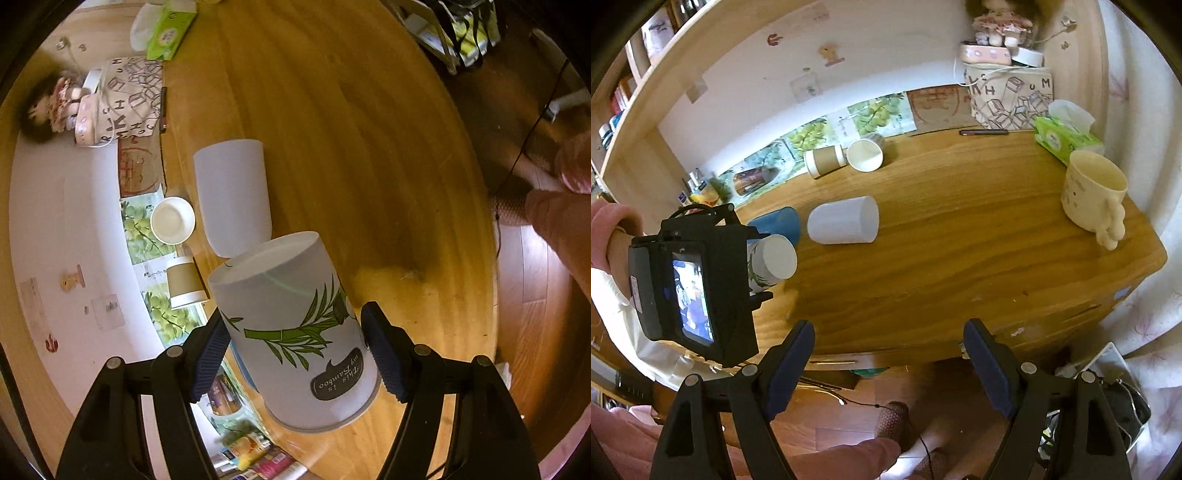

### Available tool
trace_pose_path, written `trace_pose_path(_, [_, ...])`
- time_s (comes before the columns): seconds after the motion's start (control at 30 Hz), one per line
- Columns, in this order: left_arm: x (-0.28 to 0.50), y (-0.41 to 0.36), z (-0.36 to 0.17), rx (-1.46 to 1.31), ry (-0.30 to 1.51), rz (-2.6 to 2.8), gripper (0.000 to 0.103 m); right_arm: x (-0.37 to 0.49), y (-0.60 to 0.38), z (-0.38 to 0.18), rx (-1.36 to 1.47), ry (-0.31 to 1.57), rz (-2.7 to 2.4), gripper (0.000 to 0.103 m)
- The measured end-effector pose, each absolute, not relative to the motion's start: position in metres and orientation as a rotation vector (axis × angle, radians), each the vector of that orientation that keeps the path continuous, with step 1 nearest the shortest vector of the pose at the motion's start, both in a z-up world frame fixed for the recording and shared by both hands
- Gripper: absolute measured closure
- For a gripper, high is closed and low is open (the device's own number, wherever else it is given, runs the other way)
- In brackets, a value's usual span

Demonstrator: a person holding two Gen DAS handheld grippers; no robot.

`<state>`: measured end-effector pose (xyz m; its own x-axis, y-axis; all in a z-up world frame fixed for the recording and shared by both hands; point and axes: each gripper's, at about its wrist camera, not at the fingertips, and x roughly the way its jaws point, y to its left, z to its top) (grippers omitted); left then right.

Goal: Flip cup upright
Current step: 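Roll the left tool to turn the held panda cup over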

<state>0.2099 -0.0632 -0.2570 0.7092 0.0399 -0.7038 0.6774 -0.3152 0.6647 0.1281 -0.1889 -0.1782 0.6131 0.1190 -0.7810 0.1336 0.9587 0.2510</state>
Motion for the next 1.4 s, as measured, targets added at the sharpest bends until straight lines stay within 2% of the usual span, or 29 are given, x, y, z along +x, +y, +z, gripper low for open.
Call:
trace_pose_path(0.53, [0.206,-0.059,-0.266,1.856,0.471,-0.915,0.028,0.126,-0.187,-0.189,0.337,0.945,-0.066,0.020])
trace_pose_path(0.97, [0.184,-0.036,-0.269,2.018,0.139,-1.165,0.027,0.125,-0.186,-0.193,0.351,0.964,-0.069,0.020])
trace_pose_path(1.17, [0.182,-0.033,-0.272,2.046,0.108,-1.191,0.027,0.125,-0.186,-0.197,0.359,0.977,-0.064,0.020])
trace_pose_path(1.4, [0.182,-0.030,-0.270,2.065,0.078,-1.230,0.020,0.123,-0.184,-0.202,0.369,0.999,-0.058,0.020])
